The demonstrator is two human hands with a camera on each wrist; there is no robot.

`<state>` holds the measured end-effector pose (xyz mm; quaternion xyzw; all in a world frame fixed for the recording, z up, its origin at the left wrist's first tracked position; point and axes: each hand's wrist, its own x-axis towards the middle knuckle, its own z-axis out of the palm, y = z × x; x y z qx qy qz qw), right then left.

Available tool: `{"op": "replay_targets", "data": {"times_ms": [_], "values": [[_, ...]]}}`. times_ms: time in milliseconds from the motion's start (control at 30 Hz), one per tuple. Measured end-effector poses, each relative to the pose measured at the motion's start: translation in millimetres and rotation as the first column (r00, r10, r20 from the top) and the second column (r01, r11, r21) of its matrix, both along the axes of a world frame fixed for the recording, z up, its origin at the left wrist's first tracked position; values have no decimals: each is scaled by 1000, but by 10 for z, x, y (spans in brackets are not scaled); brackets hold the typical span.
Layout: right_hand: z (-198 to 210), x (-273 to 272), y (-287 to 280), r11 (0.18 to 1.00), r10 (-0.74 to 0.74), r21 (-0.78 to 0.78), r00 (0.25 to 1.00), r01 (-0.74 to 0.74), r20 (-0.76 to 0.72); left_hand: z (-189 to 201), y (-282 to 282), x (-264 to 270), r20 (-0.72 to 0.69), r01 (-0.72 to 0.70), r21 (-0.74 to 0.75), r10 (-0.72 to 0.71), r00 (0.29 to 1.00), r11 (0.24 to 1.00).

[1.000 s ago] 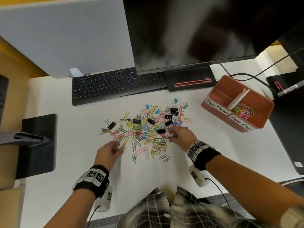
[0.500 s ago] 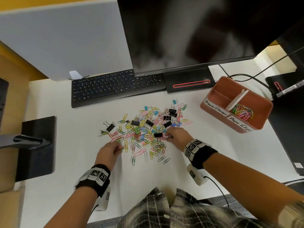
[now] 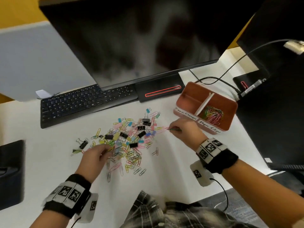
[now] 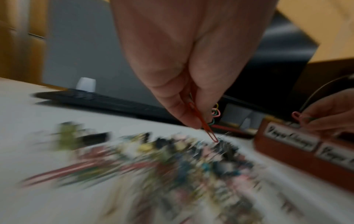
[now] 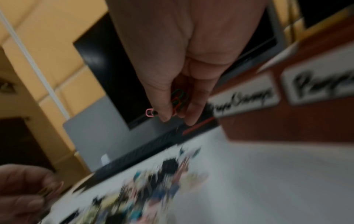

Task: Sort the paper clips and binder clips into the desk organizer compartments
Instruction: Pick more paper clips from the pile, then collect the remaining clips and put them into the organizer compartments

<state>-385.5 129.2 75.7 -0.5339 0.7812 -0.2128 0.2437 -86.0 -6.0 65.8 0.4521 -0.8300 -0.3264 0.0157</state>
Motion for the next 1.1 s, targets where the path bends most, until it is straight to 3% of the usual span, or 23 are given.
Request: {"op": "replay_targets", "data": {"times_ms": [133,300,400,534,667,767,867,934,1101], "values": [[334,-677,324,980,-196,-46,978,192,-78,461,194,-1095,-185,155,21,-148,971,988],[322,-1293,538,917,-398,-26,911,398,-105,540,562,-2663,-468,250,127,-164,869,960],[190,-1479,506,895,-437,50,894,443,-96,413,746,-3322,-423,273,222,-160,892,936],[118,-1491,477,889,-448,99,894,448,-20,240,746,-3532,-367,322,417,-166,915,850],[149,-1307,487,923,-368,-118,930,365,2,339,476,-3117,-477,312,287,-148,866,906],[63,-1028,434,961,-134,-235,989,143,56,328,265,-2440,-447,104,192,-7,894,976],[-173,-652,346,990,124,-86,984,-114,128,74,135,-1544,-299,-121,77,139,944,990],[-347,-419,271,970,228,53,962,-238,153,-242,96,-879,-181,-292,-14,285,941,956],[-670,-48,51,869,357,334,930,-364,86,-720,215,316,36,-586,-108,592,805,803]]}}
